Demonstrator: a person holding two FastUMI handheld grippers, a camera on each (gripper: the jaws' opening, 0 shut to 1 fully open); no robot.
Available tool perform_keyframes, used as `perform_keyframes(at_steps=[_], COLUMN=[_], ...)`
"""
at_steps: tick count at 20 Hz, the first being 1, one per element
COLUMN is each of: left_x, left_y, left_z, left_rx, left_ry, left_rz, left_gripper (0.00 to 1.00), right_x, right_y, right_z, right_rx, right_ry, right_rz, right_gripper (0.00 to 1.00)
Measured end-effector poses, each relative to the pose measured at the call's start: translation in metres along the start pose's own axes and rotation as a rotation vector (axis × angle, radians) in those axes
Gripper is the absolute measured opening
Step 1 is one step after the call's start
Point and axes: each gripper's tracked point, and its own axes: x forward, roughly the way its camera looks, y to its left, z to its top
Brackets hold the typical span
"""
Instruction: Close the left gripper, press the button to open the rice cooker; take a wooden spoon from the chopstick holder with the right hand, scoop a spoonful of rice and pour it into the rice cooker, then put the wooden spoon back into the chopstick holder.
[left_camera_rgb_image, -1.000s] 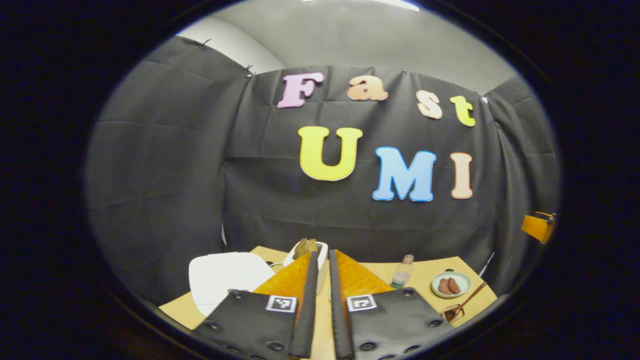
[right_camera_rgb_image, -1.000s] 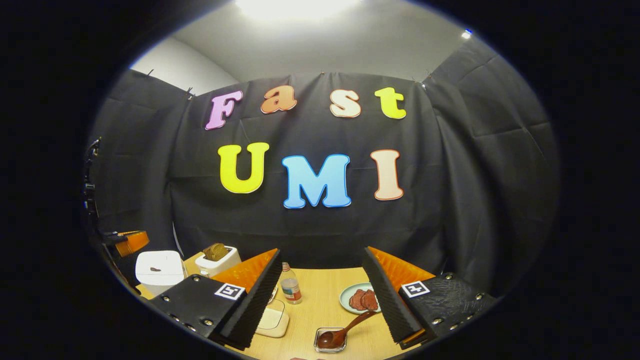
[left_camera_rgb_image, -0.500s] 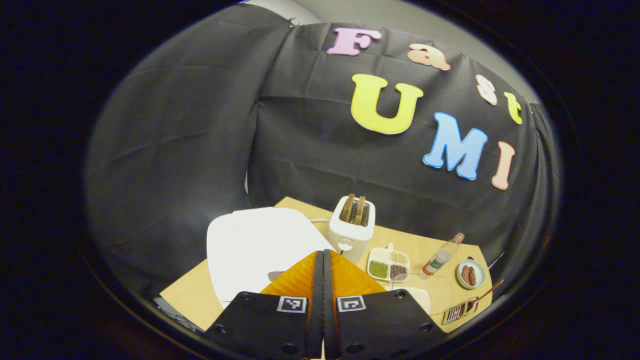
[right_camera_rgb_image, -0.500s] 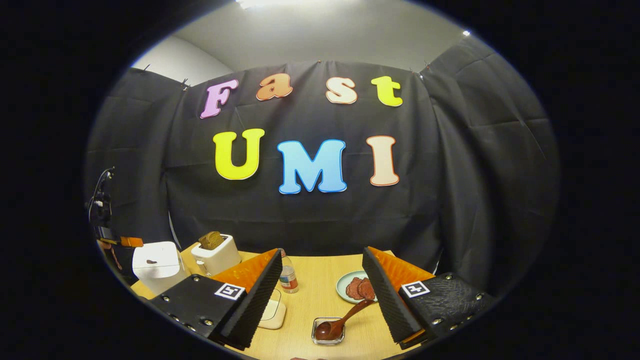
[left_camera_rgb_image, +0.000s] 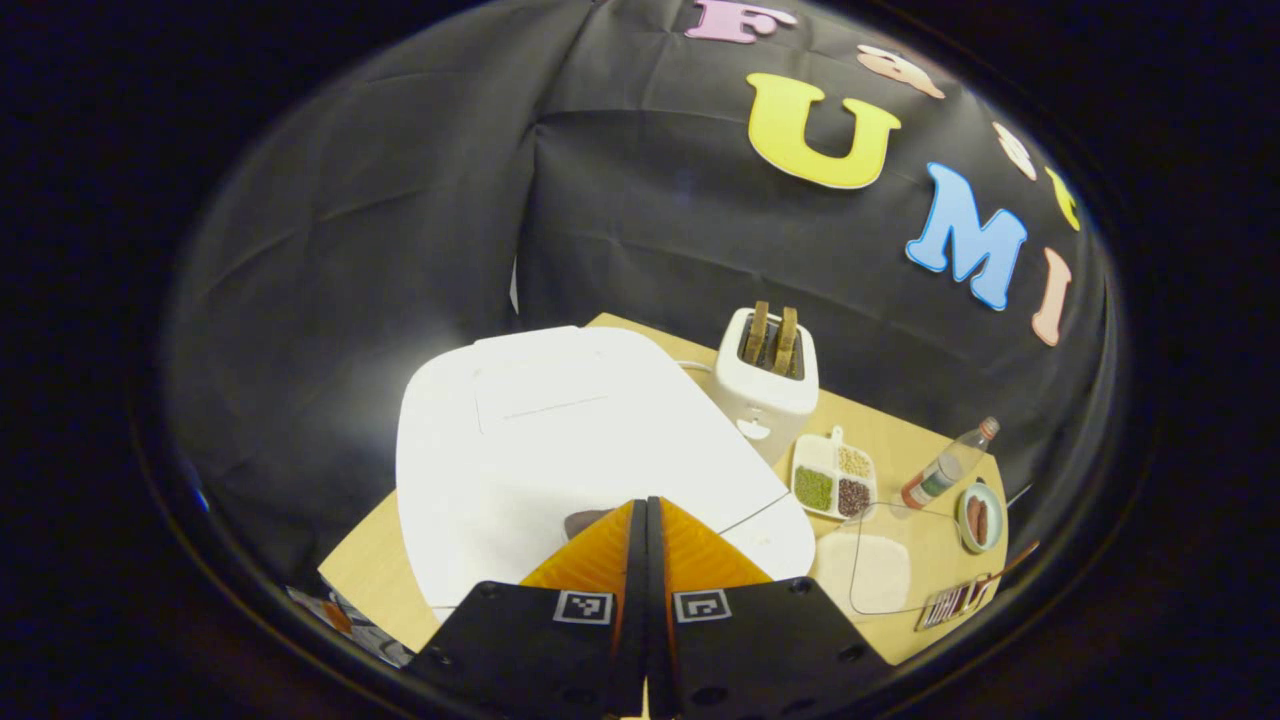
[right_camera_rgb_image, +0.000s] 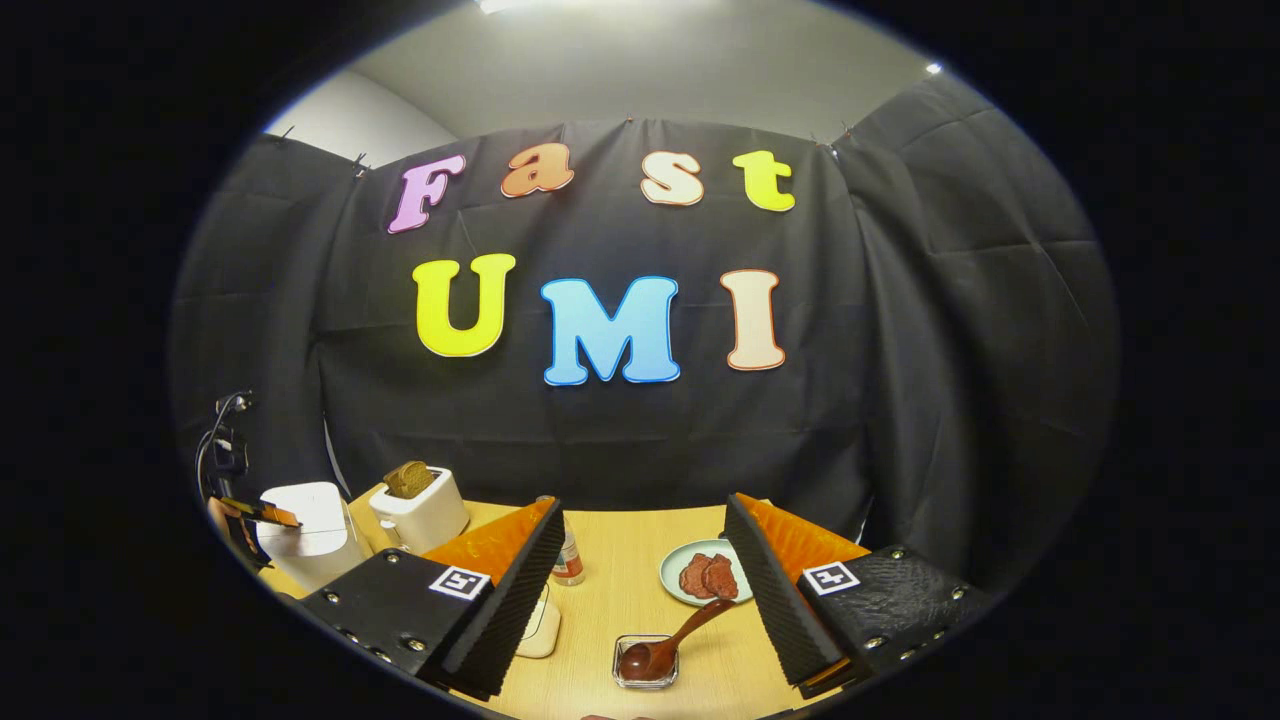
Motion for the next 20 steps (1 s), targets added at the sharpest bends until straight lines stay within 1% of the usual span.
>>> perform_keyframes(at_steps=[2,3,5,7,10,11,13,14,16,17,18,19,20], left_x=[0.003,0.001,0.003,-0.002,-0.017,-0.027,-0.052,-0.065,-0.100,-0.118,-0.135,-0.154,-0.176], left_y=[0.000,0.001,0.002,0.001,-0.001,0.001,0.009,0.006,-0.016,-0.026,-0.035,-0.052,-0.075], left_z=[-0.004,-0.007,-0.005,0.005,0.046,0.066,0.106,0.123,0.144,0.151,0.151,0.149,0.146], left_rx=[-0.003,-0.017,0.001,0.008,-0.022,-0.022,0.013,0.033,0.043,0.050,0.056,0.062,0.074], left_ry=[0.019,0.049,0.054,0.035,-0.083,-0.127,-0.239,-0.300,-0.413,-0.466,-0.508,-0.547,-0.591], left_rz=[0.012,0.023,0.033,0.034,0.043,0.054,0.092,0.097,0.055,0.046,0.030,0.001,-0.042], left_gripper=[0.07,0.09,0.09,0.09,0.09,0.07,0.08,0.08,0.09,0.08,0.07,0.09,0.09], right_x=[0.001,0.001,0.003,0.003,0.002,0.002,0.001,-0.001,-0.003,-0.003,-0.003,-0.003,-0.003], right_y=[-0.001,0.000,0.001,0.000,-0.005,-0.007,-0.011,-0.012,-0.016,-0.019,-0.023,-0.027,-0.032], right_z=[-0.002,-0.003,-0.005,-0.006,-0.006,-0.007,-0.007,-0.007,-0.005,-0.005,-0.005,-0.005,-0.004], right_rx=[0.009,0.012,0.016,0.025,0.026,0.028,0.032,0.034,0.034,0.031,0.028,0.027,0.028], right_ry=[0.008,0.010,0.015,0.017,0.018,0.018,0.017,0.015,0.006,0.001,-0.002,-0.004,-0.006], right_rz=[-0.002,-0.001,0.004,0.007,0.005,0.003,0.000,0.000,0.002,-0.003,-0.007,-0.012,-0.017], right_gripper=[0.98,0.98,0.98,0.98,0.98,0.98,0.98,0.98,0.98,0.94,0.94,0.98,0.94])
